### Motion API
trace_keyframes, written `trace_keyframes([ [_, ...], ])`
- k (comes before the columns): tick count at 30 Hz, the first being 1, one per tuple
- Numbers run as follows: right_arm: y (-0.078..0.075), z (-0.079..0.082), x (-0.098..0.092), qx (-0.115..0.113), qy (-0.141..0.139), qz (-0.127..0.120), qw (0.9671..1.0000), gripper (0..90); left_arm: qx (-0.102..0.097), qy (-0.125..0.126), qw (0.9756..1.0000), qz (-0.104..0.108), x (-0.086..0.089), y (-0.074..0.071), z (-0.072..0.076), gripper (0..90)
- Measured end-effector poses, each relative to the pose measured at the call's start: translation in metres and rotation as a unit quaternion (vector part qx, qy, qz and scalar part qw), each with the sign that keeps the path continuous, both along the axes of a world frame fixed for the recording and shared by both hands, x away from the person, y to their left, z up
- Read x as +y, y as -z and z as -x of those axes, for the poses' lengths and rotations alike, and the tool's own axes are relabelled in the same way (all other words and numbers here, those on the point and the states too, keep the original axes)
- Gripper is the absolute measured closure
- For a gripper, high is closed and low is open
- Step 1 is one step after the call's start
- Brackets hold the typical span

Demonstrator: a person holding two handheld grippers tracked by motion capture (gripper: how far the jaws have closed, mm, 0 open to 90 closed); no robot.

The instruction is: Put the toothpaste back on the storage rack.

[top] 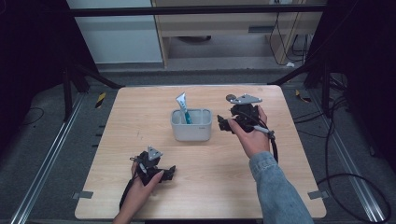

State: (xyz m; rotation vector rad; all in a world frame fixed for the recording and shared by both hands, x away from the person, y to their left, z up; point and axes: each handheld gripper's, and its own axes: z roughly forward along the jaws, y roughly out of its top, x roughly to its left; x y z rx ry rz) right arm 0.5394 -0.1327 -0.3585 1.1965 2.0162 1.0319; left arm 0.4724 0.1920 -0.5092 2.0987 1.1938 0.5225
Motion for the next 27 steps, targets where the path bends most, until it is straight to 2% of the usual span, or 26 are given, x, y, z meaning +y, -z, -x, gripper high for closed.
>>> trace_keyframes([
  [9,0.013,-0.007,-0.018,0.009,0.016,0.024,0.9995,11.9,0.0,0.001,1.0,0.001,0.0,0.0,0.0,0.0],
  [15,0.025,-0.017,-0.034,0.023,0.038,0.028,0.9986,12.7,0.0,0.001,1.0,0.001,0.0,0.0,0.0,0.0],
  [18,0.032,-0.021,-0.042,0.034,0.051,0.014,0.998,13.2,0.0,0.002,1.0,0.002,-0.001,0.0,0.0,0.0],
  [21,0.038,-0.024,-0.046,0.045,0.056,0.03,0.997,13.1,0.0,0.002,1.0,0.001,-0.001,0.0,0.0,0.0],
  [27,0.045,-0.033,-0.049,0.059,0.062,0.026,0.996,14.3,0.0,0.003,1.0,0.0,0.0,0.0,0.0,0.0],
])
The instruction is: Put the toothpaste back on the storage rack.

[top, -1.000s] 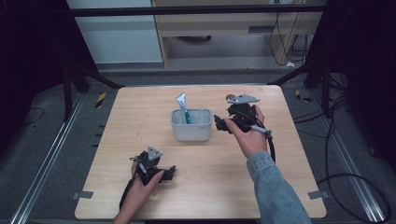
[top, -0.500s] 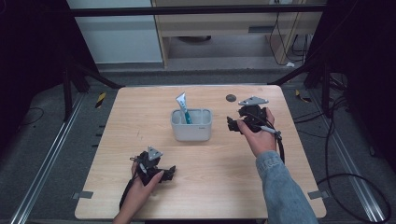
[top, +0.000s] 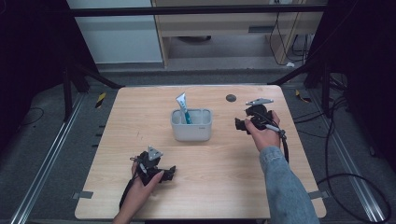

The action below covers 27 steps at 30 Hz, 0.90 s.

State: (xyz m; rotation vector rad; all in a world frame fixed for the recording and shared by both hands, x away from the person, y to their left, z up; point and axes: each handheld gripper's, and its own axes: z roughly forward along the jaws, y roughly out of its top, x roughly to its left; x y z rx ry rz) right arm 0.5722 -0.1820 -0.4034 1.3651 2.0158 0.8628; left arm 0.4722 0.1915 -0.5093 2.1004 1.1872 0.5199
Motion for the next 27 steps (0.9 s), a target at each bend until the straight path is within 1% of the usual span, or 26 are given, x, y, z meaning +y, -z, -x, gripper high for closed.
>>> trace_keyframes([
  [4,0.008,-0.004,0.004,0.015,-0.007,0.015,0.9997,14.5,0.0,0.001,1.0,0.0,0.0,0.0,0.0,0.0],
  [6,0.012,-0.005,0.005,0.018,-0.009,0.01,0.9997,15.2,0.0,0.002,1.0,0.0,0.0,0.0,0.0,0.0],
  [8,0.016,-0.007,0.004,0.023,-0.005,-0.004,0.9997,15.5,0.0,0.003,1.0,0.0,0.0,0.0,0.0,0.0],
  [11,0.025,-0.007,-0.001,0.028,0.002,-0.007,0.9996,15.5,0.0,0.004,1.0,0.001,-0.001,0.0,0.0,0.0],
  [14,0.033,-0.005,-0.007,0.03,0.007,-0.004,0.9995,15.6,0.0,0.004,1.0,0.001,-0.001,0.0,0.0,0.0],
  [17,0.043,-0.002,-0.012,0.039,0.009,0.014,0.9991,14.2,0.0,0.005,1.0,0.001,-0.001,0.0,0.001,0.0],
  [19,0.048,0.0,-0.014,0.042,0.011,0.008,0.999,14.2,0.001,0.006,1.0,0.0,-0.001,0.0,0.001,0.0],
  [21,0.053,0.003,-0.016,0.045,0.013,0.01,0.9988,14.1,0.001,0.006,1.0,0.0,-0.001,0.0,0.001,0.0],
  [23,0.058,0.004,-0.018,0.046,0.014,0.007,0.9988,14.1,0.001,0.007,1.0,0.0,-0.002,0.0,0.001,0.0],
  [25,0.062,0.004,-0.02,0.042,0.015,0.01,0.9989,14.2,0.001,0.007,1.0,0.0,-0.002,0.0,0.001,0.0],
  [27,0.065,0.004,-0.021,0.048,0.017,0.003,0.9987,14.1,0.0,0.007,1.0,0.0,-0.002,0.0,0.001,0.0],
])
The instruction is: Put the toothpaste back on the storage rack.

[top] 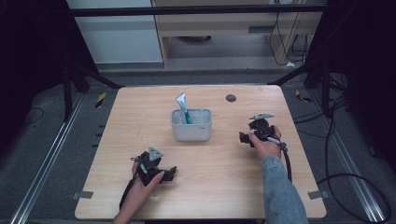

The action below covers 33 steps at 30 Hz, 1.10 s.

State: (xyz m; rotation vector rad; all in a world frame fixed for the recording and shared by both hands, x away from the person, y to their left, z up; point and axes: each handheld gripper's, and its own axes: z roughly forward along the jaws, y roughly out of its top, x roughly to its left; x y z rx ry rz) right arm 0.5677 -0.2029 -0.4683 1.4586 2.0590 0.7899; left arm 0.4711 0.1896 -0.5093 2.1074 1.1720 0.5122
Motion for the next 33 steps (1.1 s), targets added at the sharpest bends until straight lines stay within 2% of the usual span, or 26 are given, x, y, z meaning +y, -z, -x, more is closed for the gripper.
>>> trace_keyframes([
  [3,0.003,-0.001,0.002,0.007,0.001,0.001,1.0,13.7,0.0,0.0,1.0,0.0,0.0,0.0,0.0,0.0],
  [5,0.007,-0.002,0.005,0.013,-0.001,0.013,0.9998,13.0,0.0,0.001,1.0,0.0,0.0,0.0,0.0,0.0],
  [15,0.024,-0.001,0.008,0.019,0.013,-0.023,0.9995,12.7,0.0,0.001,1.0,0.0,0.0,0.0,0.0,0.0],
  [19,0.026,-0.001,0.007,0.017,0.015,-0.023,0.9995,12.3,0.0,0.002,1.0,0.0,-0.001,0.0,0.001,0.0],
  [23,0.029,-0.002,0.007,0.018,0.013,-0.008,0.9997,10.1,0.001,0.003,1.0,0.0,-0.001,0.0,0.001,0.0],
  [25,0.031,-0.002,0.008,0.015,0.017,-0.01,0.9997,10.5,0.001,0.003,1.0,0.0,-0.001,0.0,0.001,0.0],
  [27,0.036,-0.002,0.008,0.008,0.021,-0.023,0.9995,12.4,0.001,0.004,1.0,0.0,-0.001,0.0,0.001,0.0],
  [30,0.041,-0.001,0.004,-0.021,0.033,-0.038,0.9985,12.8,0.001,0.004,1.0,0.0,-0.001,0.0,0.001,0.0],
  [33,0.042,-0.002,0.002,-0.021,0.035,-0.037,0.9985,11.3,0.001,0.004,1.0,0.0,-0.001,0.0,0.001,0.0],
])
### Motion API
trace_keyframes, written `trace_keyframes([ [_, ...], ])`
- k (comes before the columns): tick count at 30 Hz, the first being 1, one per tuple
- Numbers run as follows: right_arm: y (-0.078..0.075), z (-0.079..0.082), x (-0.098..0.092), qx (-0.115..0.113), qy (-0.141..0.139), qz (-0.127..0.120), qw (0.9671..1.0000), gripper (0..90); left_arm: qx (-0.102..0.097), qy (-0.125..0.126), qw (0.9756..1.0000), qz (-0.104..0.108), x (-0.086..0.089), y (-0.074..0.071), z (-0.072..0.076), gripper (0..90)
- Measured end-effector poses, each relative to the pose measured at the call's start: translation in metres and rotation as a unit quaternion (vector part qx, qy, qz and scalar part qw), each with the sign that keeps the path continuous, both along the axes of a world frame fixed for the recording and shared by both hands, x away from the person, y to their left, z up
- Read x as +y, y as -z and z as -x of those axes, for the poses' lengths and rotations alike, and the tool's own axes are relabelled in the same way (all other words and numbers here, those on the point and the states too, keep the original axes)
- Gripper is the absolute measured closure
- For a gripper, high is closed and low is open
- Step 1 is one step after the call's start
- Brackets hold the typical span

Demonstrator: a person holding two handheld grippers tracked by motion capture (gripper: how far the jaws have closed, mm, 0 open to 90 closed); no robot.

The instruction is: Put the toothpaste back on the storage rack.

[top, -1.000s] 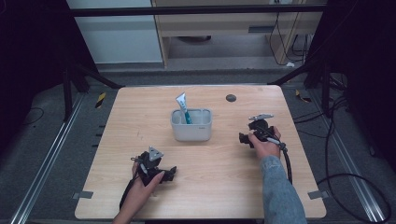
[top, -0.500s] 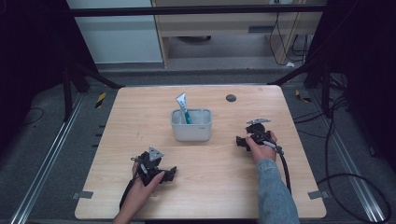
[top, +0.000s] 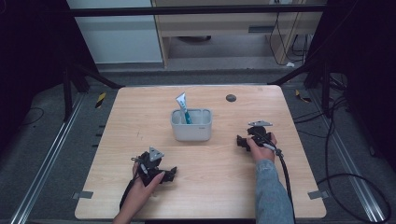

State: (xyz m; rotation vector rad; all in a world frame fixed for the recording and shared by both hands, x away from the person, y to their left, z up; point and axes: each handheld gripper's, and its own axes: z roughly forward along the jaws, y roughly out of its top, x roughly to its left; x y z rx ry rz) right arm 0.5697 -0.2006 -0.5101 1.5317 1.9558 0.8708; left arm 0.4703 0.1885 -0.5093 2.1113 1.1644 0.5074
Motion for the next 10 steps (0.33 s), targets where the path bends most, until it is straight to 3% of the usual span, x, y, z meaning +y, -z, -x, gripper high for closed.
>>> trace_keyframes([
  [4,0.0009,0.0003,-0.0003,0.012,0.008,0.004,0.9999,0.2,0.0,0.0,1.0,0.0,0.0,0.0,0.0,0.0],
  [10,0.0012,0.0009,-0.0003,0.014,0.013,0.005,0.9998,0.3,0.0,0.0,1.0,0.0,0.0,0.0,0.0001,0.0],
])
